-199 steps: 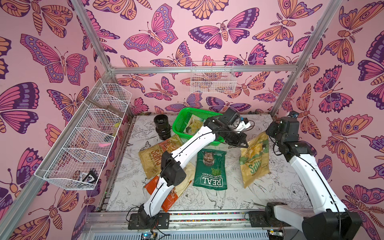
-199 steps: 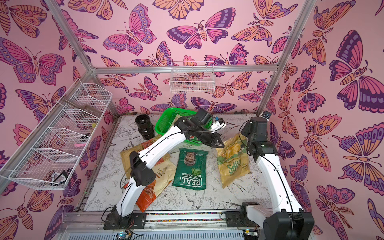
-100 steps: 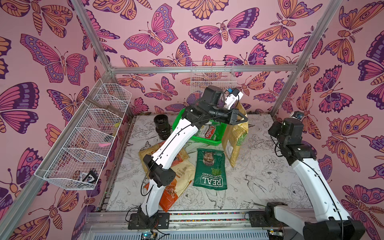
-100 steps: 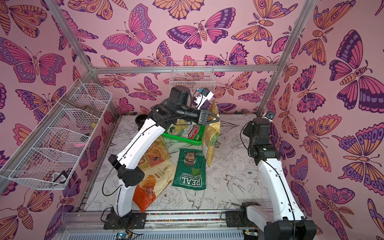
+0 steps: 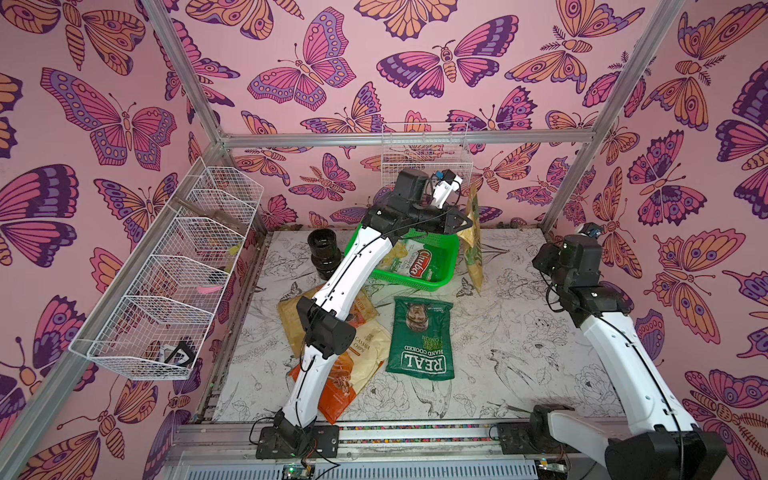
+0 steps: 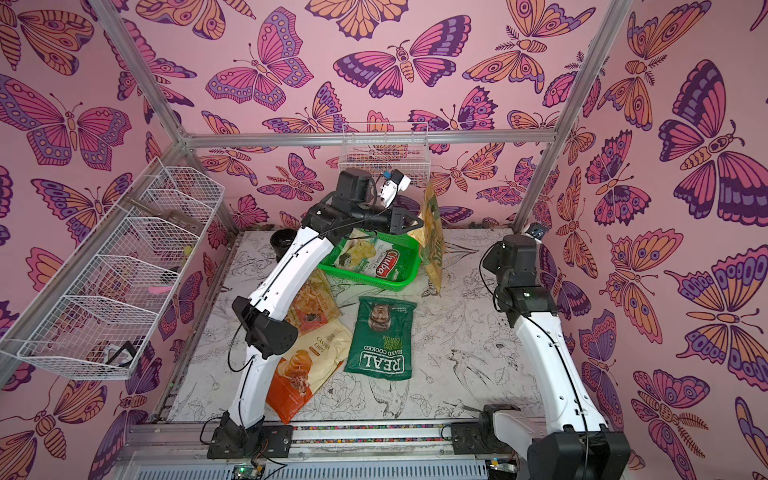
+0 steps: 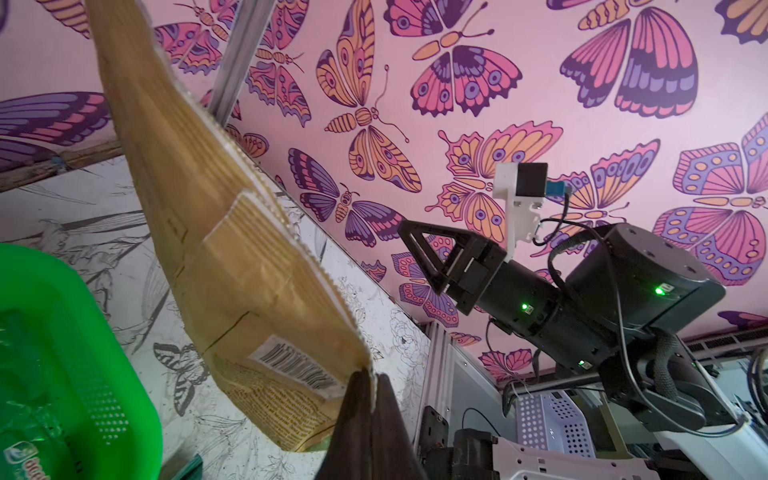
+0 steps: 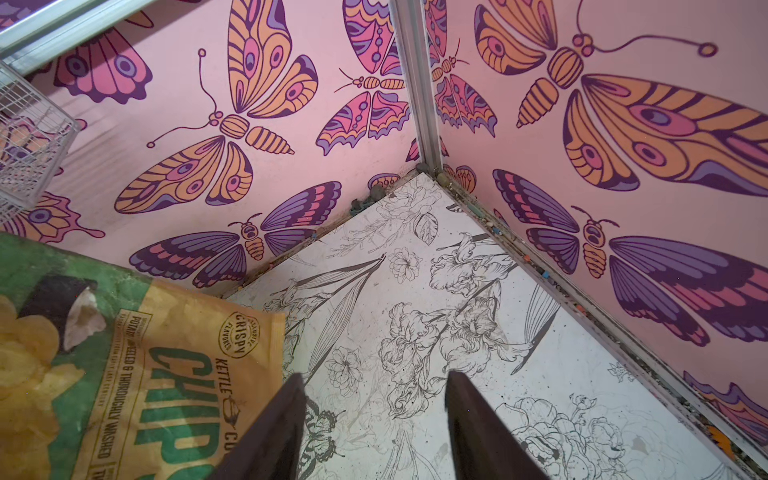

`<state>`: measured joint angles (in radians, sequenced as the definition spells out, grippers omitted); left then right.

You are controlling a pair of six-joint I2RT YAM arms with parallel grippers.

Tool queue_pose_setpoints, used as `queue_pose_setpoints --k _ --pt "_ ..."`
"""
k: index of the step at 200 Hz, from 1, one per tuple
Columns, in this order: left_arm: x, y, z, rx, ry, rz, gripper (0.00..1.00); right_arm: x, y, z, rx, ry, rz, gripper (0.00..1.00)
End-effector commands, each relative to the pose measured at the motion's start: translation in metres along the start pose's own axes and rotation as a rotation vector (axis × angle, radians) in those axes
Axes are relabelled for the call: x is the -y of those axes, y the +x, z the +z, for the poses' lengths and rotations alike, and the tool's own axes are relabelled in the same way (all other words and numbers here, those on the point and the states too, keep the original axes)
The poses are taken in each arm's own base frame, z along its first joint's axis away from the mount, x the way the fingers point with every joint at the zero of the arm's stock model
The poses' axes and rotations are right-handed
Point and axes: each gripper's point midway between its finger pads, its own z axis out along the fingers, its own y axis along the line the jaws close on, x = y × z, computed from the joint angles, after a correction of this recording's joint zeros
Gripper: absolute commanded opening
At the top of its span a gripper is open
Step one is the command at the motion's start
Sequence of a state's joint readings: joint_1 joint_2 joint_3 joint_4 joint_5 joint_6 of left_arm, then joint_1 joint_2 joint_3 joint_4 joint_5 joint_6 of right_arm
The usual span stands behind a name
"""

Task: Put the potato chips into the basket
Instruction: Place the potato chip in the basket.

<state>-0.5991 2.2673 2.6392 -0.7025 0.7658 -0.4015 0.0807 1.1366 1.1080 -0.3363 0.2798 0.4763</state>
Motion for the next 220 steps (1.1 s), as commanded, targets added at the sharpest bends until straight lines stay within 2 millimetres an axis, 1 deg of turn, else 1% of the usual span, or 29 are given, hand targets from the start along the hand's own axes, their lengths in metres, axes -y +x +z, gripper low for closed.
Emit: queue_pose_setpoints --k 1,27,42,56,77,103,125,179,199,220 --pt "-0.052 -0.015 -0.015 0.051 -0.081 0.025 0.00 -0.005 0.005 0.006 -0.025 -0.026 0.024 0.57" --pt "-0.126 0.003 -0.034 0.005 -0.261 -0.021 0.00 -0.008 0.011 0.010 -0.049 -0.044 0.025 0.57" --pt "-0.155 0.013 -0.045 -0.024 -0.328 -0.039 0.00 -0.010 0.014 0.012 -0.061 -0.051 0.025 0.57" --pt "-0.174 0.021 -0.054 -0.051 -0.386 -0.045 0.00 -0.012 0.017 0.014 -0.072 -0.060 0.027 0.57" --pt "-0.197 0.028 -0.067 -0.073 -0.470 -0.046 0.00 -0.015 0.019 0.017 -0.087 -0.074 0.028 0.57" --pt "-0.216 0.033 -0.081 -0.083 -0.551 -0.050 0.00 -0.017 0.026 0.022 -0.113 -0.081 0.032 0.57" --pt "-0.237 0.038 -0.094 -0.098 -0.645 -0.045 0.00 -0.020 0.030 0.025 -0.131 -0.090 0.034 0.56" --pt "-0.280 0.042 -0.132 -0.110 -0.819 -0.047 0.00 -0.024 0.032 0.028 -0.152 -0.106 0.032 0.56" --pt "-0.295 0.049 -0.140 -0.137 -0.865 -0.043 0.00 -0.028 0.032 0.029 -0.164 -0.118 0.035 0.56" --pt "-0.315 0.063 -0.145 -0.181 -0.910 -0.051 0.00 -0.031 0.034 0.031 -0.175 -0.129 0.038 0.56"
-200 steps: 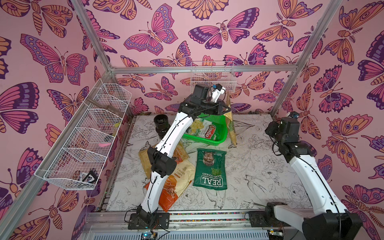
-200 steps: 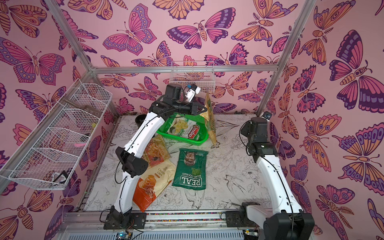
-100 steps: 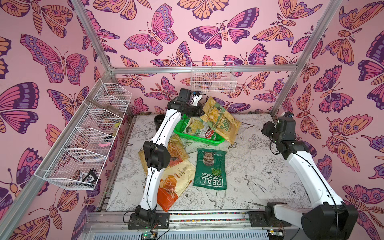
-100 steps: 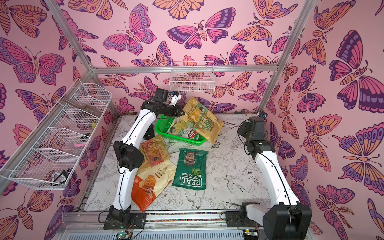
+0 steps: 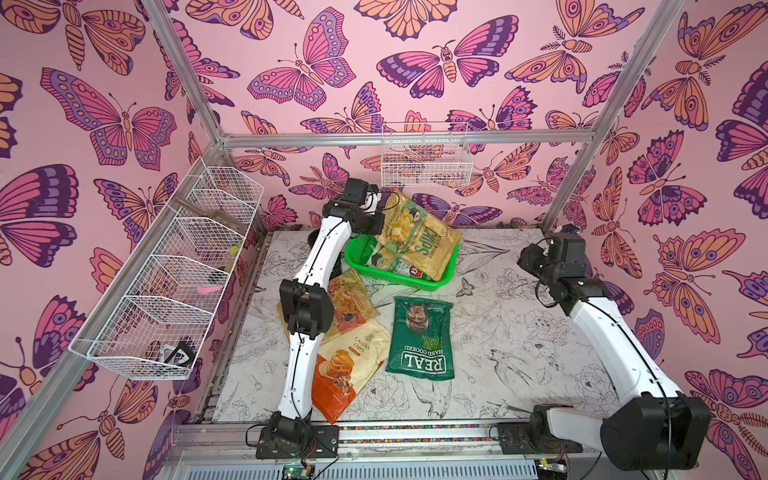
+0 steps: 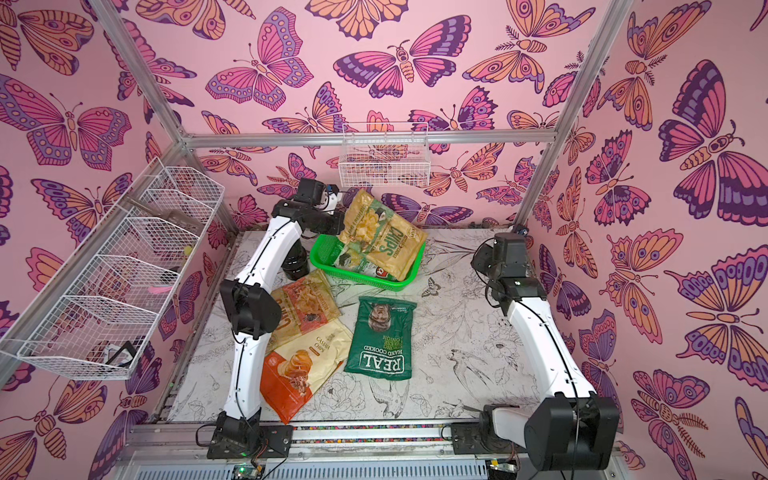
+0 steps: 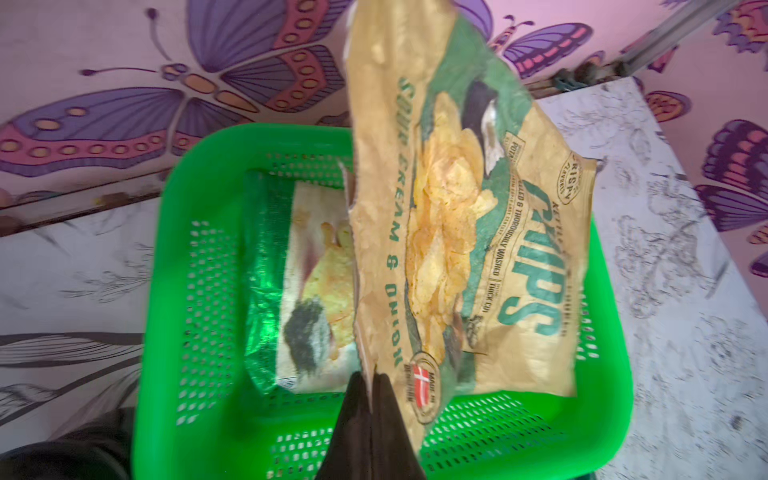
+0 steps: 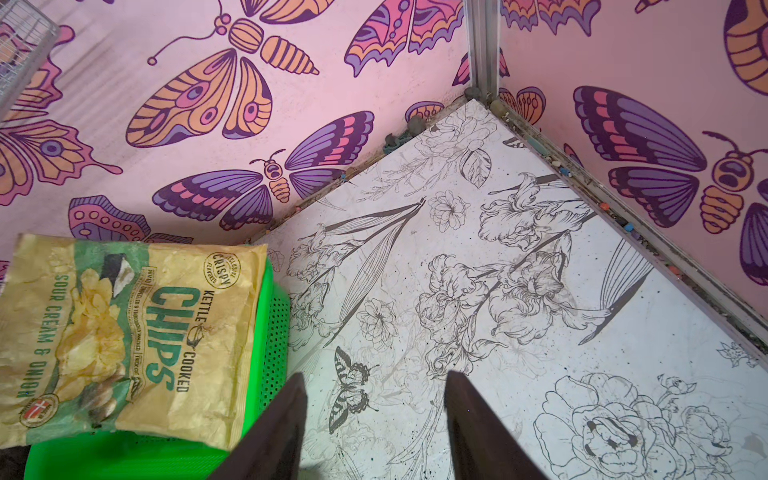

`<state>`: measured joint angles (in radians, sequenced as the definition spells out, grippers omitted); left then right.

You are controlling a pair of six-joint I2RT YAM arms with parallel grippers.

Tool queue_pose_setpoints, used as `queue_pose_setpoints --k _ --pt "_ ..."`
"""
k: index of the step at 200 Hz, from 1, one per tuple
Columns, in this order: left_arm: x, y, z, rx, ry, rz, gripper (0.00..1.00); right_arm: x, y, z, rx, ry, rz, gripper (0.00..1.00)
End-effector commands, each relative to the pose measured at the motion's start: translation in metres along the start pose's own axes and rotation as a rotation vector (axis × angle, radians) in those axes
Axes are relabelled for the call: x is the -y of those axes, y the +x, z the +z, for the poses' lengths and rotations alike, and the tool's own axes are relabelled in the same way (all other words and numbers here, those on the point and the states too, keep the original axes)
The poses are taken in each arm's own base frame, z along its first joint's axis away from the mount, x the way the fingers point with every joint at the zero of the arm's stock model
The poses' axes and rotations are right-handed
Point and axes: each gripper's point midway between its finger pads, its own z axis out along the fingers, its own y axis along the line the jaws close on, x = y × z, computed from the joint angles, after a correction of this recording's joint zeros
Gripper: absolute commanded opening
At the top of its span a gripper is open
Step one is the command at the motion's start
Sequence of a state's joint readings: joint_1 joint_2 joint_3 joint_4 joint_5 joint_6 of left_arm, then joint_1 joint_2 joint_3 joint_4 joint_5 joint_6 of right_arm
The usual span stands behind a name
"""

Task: Put the potato chips into the basket
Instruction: Place the potato chip in the basket.

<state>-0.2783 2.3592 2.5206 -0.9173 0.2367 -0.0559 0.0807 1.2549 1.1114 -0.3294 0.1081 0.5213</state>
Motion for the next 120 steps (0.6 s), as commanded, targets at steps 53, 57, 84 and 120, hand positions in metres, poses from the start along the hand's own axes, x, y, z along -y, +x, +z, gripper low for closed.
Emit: queue_pose_setpoints --k 53,57,84,120 --pt "-0.061 0.055 0.047 -0.185 -0.213 0.051 0.00 -0.011 -0.003 0.002 -0.023 -0.045 0.017 0.56" --pt "-0.063 0.056 0.048 -0.189 -0.218 0.050 0.00 -0.011 -0.002 0.003 -0.025 -0.047 0.017 0.56" --pt "-0.066 0.064 0.046 -0.218 -0.233 0.041 0.00 -0.015 0.003 0.007 -0.056 -0.058 0.019 0.56" --pt "-0.068 0.080 0.036 -0.283 -0.259 0.017 0.00 -0.017 0.010 0.014 -0.097 -0.061 0.016 0.56"
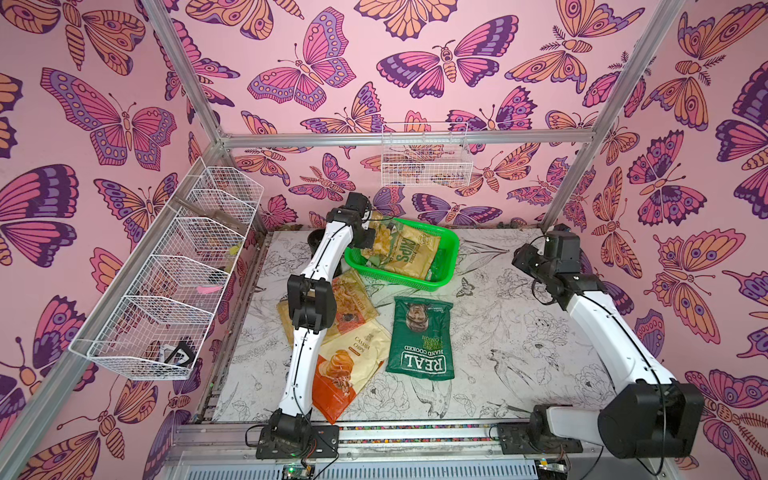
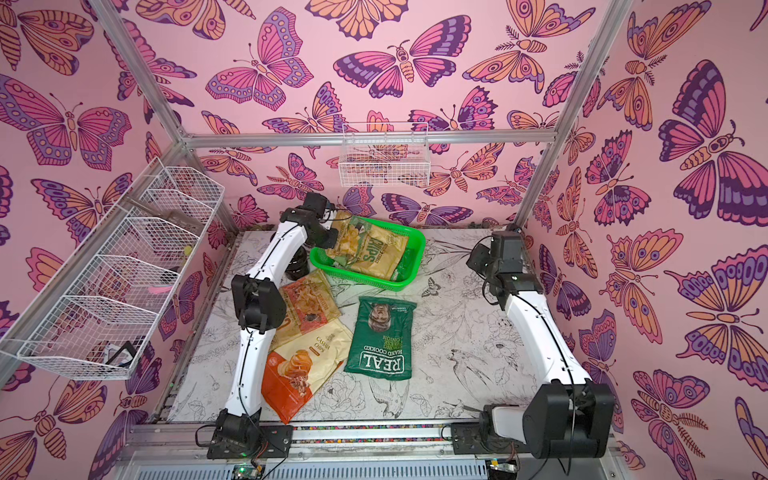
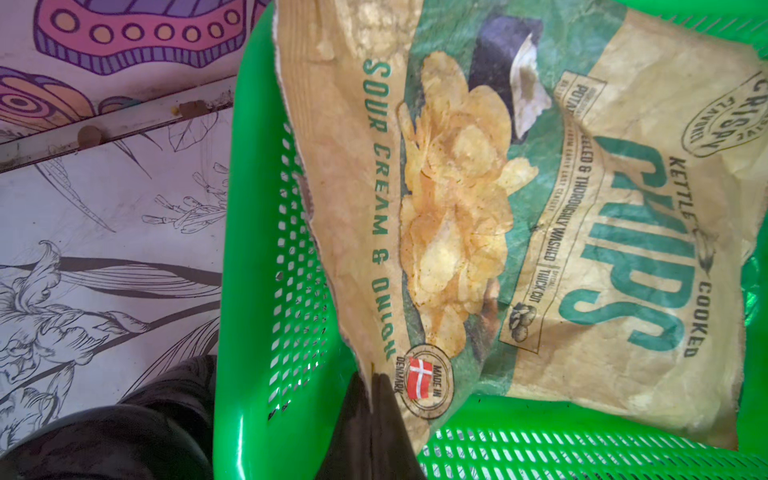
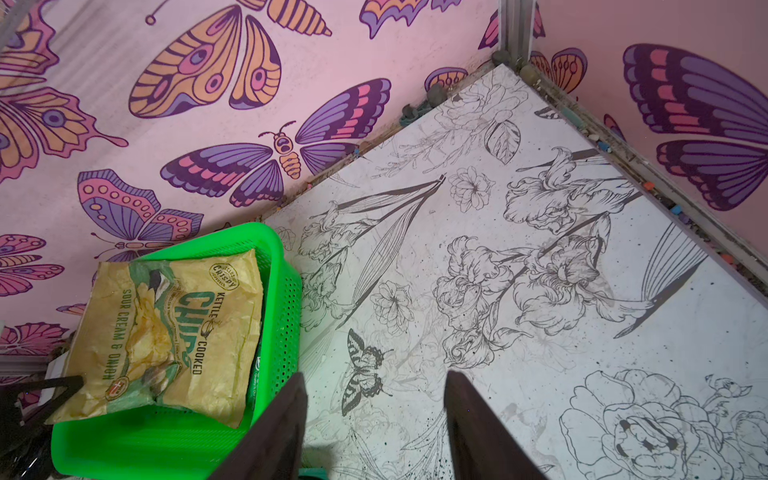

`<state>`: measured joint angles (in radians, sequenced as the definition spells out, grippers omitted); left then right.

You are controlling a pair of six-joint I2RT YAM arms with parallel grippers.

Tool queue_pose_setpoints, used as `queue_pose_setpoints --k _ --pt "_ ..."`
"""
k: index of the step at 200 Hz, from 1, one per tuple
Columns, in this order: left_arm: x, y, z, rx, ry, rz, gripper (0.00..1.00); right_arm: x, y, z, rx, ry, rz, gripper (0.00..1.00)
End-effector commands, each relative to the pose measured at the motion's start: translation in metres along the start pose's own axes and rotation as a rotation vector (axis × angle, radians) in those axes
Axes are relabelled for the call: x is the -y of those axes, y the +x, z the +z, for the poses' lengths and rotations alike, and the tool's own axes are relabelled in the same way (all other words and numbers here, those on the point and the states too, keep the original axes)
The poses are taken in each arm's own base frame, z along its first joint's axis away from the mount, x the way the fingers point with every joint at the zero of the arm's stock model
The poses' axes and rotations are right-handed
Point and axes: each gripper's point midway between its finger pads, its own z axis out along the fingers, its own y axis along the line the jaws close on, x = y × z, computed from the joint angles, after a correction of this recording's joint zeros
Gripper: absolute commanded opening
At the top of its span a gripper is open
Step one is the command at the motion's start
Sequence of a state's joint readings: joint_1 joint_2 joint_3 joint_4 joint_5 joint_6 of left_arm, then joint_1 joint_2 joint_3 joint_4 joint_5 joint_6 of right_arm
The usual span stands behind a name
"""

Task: Put the potato chips into the basket
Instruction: Place the potato chip in the basket, then adjust the potato chip in the basket.

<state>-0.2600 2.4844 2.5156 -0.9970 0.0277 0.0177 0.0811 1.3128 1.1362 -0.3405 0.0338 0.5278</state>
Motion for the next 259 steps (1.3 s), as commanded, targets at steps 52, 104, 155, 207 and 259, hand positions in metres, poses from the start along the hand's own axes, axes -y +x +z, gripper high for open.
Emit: queue_pose_setpoints --k 52,104,155,207,259 --pt "-0.003 0.000 -0.053 -0.001 -0.038 -0.026 0.48 -0.078 0.023 0.007 -0.079 0.003 -0.339 0.55" --pt "0.036 -0.039 -0.158 0.234 0.141 0.006 0.49 -0.181 0.088 0.067 -0.226 -0.162 -0.454 0.58" --pt "-0.001 -0.009 -0.164 0.283 -0.021 0.052 0.48 -0.246 0.133 0.159 -0.340 -0.277 -0.451 0.58" --pt "-0.012 0.013 -0.180 0.445 -0.098 0.066 0.49 -0.265 0.165 0.229 -0.353 -0.313 -0.530 0.60" --pt "-0.024 0.017 -0.184 0.455 -0.147 0.034 0.50 -0.213 0.203 0.258 -0.434 -0.139 -0.625 0.61"
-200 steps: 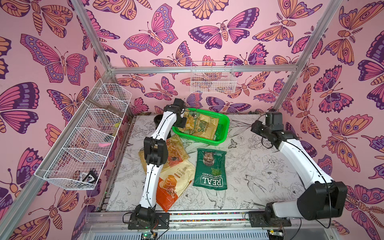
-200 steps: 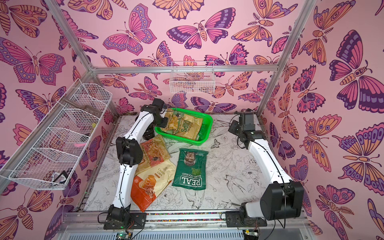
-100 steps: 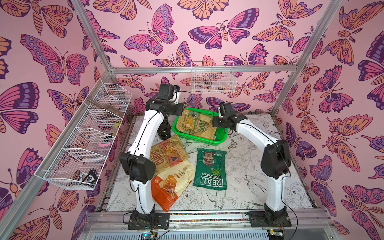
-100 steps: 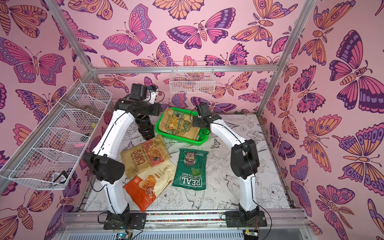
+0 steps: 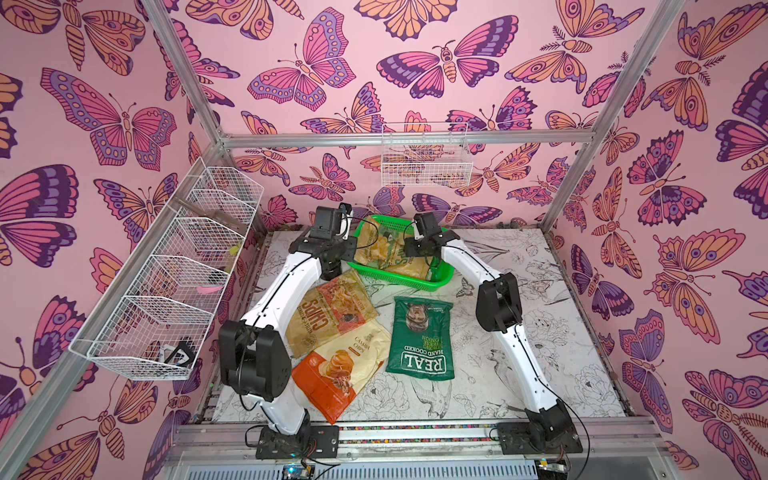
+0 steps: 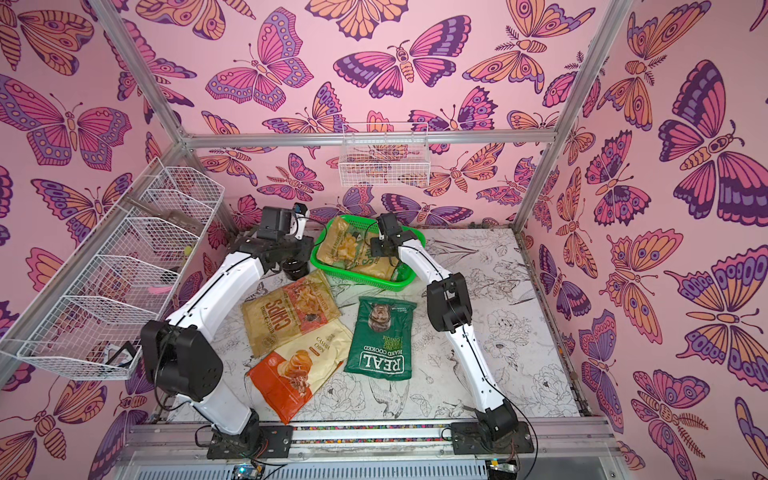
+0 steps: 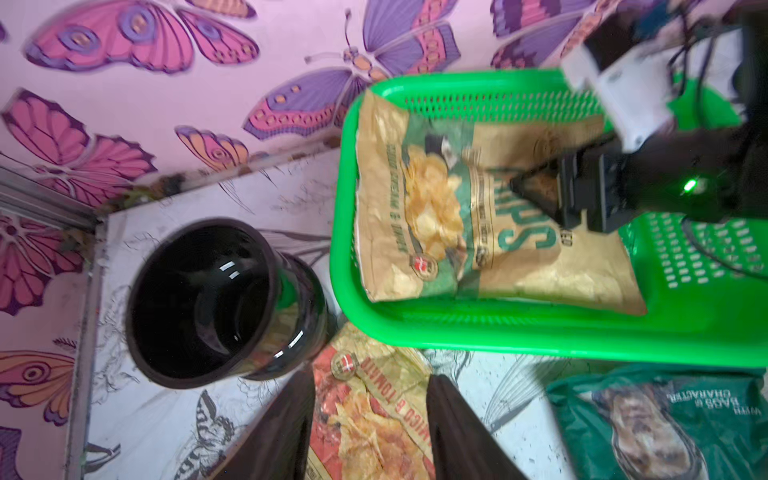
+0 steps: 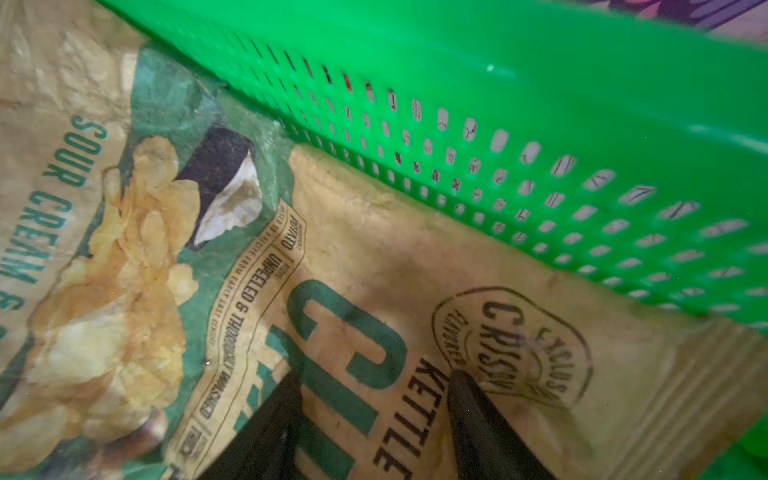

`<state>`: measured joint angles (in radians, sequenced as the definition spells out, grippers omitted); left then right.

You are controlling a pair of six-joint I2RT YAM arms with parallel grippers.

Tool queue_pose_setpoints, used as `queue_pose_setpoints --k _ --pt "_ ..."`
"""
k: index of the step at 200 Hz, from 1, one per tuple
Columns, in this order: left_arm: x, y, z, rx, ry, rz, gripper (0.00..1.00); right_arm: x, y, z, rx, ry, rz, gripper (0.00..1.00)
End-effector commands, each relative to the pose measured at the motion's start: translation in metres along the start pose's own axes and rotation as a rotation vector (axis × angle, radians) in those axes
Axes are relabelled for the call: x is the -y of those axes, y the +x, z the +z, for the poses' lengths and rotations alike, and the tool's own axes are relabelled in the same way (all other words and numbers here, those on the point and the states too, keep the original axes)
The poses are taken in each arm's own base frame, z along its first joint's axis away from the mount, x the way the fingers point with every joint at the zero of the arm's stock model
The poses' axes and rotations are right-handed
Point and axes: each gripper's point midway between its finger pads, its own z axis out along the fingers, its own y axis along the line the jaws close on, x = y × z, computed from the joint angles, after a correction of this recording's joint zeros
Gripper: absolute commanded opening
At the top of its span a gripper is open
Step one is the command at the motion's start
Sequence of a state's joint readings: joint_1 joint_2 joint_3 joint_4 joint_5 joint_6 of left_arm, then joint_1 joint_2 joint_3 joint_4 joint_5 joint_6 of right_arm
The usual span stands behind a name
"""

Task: Put the potato chips into the basket
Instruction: Adjust the potato chip in the basket.

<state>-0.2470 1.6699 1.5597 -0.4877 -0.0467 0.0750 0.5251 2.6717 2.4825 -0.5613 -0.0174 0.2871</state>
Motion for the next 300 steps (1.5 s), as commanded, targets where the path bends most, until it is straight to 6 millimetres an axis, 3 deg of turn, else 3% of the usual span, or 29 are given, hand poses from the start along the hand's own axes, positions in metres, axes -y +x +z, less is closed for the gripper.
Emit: queue_pose_setpoints --k 1,43,59,82,132,166,190,225,256,279,300 --pt "-0.013 -0.020 -0.014 0.090 -0.052 -0.005 0.50 0.022 0.032 0.003 -0.115 0.118 -0.060 0.61" --pt "-0.017 -0.024 -0.024 0.112 -0.071 -0.004 0.50 0.081 0.064 -0.018 -0.243 0.232 0.033 0.61" --pt "-0.019 -0.026 -0.028 0.120 -0.076 -0.008 0.50 0.089 0.065 -0.025 -0.249 0.223 0.079 0.61" --pt "-0.019 -0.027 -0.031 0.130 -0.071 -0.013 0.50 0.077 0.051 -0.029 -0.214 0.163 0.094 0.61" --pt "-0.017 -0.028 -0.037 0.151 -0.062 -0.008 0.52 0.029 0.009 -0.047 -0.111 0.050 0.083 0.61" --pt "-0.015 -0.024 -0.034 0.156 -0.057 -0.004 0.54 0.008 -0.012 -0.084 -0.059 0.034 0.045 0.61" --pt "-0.018 -0.023 -0.033 0.157 -0.070 0.000 0.55 0.002 -0.011 -0.113 -0.048 0.060 0.007 0.61" --pt "-0.020 -0.022 -0.036 0.162 -0.087 0.018 0.57 -0.008 0.010 -0.151 -0.067 0.072 -0.019 0.62" --pt "-0.027 -0.023 -0.041 0.169 -0.128 0.037 0.57 -0.036 0.035 -0.176 -0.078 0.018 -0.098 0.62" --pt "-0.029 -0.022 -0.043 0.173 -0.142 0.049 0.57 -0.063 0.067 -0.187 -0.129 -0.063 -0.209 0.61" --pt "-0.019 -0.017 -0.042 0.174 -0.094 0.093 0.57 -0.080 0.108 -0.194 -0.222 -0.113 -0.341 0.61"
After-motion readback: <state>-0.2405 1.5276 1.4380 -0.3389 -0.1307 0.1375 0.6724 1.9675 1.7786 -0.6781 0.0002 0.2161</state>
